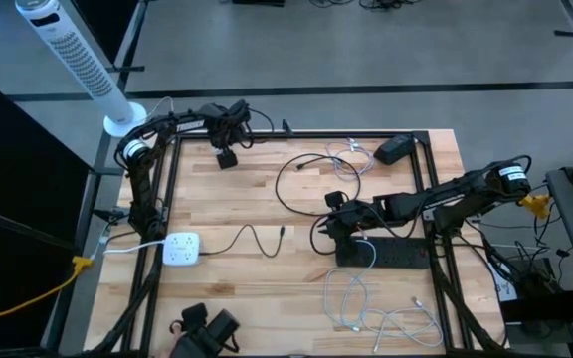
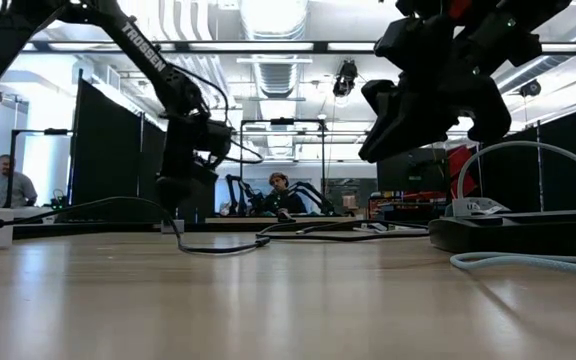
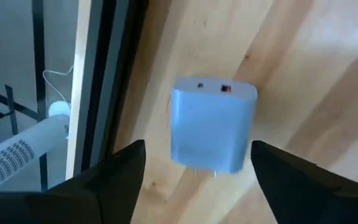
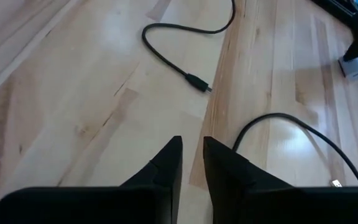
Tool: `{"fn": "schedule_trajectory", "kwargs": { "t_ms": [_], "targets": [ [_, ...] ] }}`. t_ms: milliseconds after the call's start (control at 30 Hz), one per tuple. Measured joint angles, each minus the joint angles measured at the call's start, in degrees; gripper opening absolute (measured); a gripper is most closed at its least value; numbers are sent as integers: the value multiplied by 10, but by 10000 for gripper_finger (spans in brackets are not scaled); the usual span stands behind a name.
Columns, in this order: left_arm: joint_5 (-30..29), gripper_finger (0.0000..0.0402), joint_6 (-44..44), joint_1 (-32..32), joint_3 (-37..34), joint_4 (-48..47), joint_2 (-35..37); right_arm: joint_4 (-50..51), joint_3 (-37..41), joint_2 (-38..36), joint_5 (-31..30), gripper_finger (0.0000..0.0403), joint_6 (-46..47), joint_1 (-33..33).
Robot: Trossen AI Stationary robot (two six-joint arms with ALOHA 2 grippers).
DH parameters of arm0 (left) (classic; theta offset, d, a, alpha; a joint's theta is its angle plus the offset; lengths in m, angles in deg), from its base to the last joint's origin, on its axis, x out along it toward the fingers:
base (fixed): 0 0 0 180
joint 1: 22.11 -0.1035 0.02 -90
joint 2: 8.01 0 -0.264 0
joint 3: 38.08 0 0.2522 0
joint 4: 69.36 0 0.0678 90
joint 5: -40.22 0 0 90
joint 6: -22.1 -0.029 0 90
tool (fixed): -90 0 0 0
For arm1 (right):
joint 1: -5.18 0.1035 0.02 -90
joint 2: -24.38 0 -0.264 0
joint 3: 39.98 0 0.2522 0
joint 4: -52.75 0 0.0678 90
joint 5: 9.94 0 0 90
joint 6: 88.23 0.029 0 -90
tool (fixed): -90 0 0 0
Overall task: Insert USB
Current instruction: Insert the charger adapter into the bottom black outlet extension
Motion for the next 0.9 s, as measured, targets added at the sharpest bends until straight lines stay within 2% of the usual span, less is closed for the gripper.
{"fn": "schedule_trajectory", "kwargs": {
  "t_ms": [233,400,533,667,900],
  "targets": [
    [0,254,-29,0,-47,61,3,0,0,0,0,61,0,0],
    [-1,193,-27,5,-52,65,4,0,0,0,0,60,-4,0],
    [27,196,-27,9,-48,63,4,1,0,-8,4,50,-11,2],
    [160,196,-25,37,-42,74,25,0,2,-29,29,36,-16,16],
    [464,196,-20,110,-36,78,106,-23,30,-83,32,13,-72,29]
  ]
}}
